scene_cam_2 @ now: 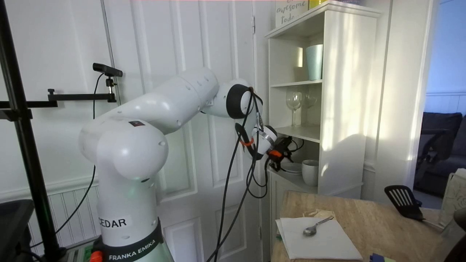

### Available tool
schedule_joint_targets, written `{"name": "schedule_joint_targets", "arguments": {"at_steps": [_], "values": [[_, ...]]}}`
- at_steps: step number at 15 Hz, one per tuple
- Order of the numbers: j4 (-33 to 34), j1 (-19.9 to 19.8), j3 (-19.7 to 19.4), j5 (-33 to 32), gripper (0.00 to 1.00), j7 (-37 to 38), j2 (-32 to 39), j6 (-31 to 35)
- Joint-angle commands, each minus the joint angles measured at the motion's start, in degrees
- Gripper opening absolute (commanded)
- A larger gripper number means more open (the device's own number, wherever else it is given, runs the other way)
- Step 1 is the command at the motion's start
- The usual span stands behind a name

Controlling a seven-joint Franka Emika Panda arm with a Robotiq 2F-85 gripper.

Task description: Pick up the white plate on the table and place it in the bottom shelf of the cabinet

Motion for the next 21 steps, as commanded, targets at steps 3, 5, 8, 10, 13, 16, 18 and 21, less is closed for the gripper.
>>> {"name": "schedule_joint_targets", "arguments": {"at_steps": [3,5,8,10,13,16,18,21], "values": [[-7.2,2.1,-2.3,0.2,0.77,2.5,-5.7,-0.4],[-8.0,2.6,-2.8,-0.4,0.76,3.8,-6.2,-0.1],[-9.0,3.1,-3.2,-0.5,0.75,4.8,-7.0,-0.4],[-9.4,3.5,-3.6,-0.9,0.72,5.6,-7.4,-0.6],[-10.1,3.9,-3.9,-1.2,0.7,6.4,-8.0,-0.6],[-10.9,3.6,-3.3,0.1,0.66,5.3,-8.7,-1.7],[-10.5,3.3,-3.2,0.4,0.64,4.7,-8.6,-2.1],[-10.2,3.2,-3.1,0.6,0.66,3.9,-8.4,-2.5]]}}
